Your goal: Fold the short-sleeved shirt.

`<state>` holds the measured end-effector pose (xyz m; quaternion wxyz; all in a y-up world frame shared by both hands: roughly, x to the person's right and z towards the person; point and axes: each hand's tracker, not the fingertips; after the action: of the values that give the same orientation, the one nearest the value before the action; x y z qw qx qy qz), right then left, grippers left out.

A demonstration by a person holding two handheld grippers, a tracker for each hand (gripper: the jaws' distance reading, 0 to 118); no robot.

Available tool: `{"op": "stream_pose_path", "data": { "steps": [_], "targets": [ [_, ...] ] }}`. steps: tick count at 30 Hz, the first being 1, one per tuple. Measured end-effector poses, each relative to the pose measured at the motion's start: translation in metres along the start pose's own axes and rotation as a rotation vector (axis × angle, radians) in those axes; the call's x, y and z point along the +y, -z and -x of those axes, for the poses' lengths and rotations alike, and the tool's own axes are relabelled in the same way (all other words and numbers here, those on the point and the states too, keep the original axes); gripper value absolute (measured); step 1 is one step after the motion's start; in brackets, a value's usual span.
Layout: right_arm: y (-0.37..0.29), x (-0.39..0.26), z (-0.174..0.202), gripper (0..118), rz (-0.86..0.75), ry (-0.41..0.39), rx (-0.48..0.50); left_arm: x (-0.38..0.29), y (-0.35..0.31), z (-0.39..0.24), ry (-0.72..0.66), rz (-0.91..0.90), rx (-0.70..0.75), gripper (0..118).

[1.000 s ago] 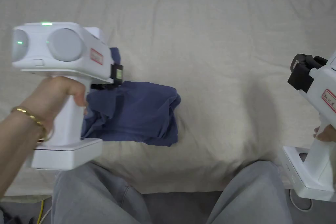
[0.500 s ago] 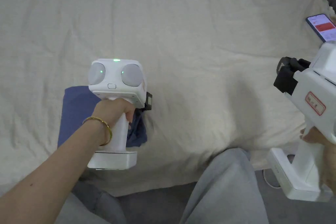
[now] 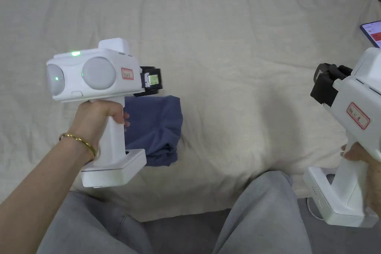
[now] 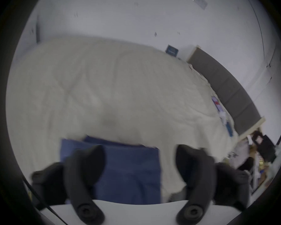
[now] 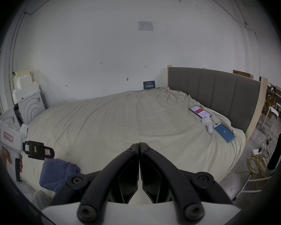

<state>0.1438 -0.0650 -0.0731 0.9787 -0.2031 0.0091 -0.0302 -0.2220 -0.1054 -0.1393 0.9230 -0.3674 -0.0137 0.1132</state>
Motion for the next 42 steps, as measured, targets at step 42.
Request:
{"op": "stream_pose_path", "data": {
  "steps": [42],
  "targets": [
    [0.01,-0.004,0.121,0,-0.046,-0.061,0.255,-0.041,-0.105,0.022,0.095,-0.545,0.181,0]
  ]
}}
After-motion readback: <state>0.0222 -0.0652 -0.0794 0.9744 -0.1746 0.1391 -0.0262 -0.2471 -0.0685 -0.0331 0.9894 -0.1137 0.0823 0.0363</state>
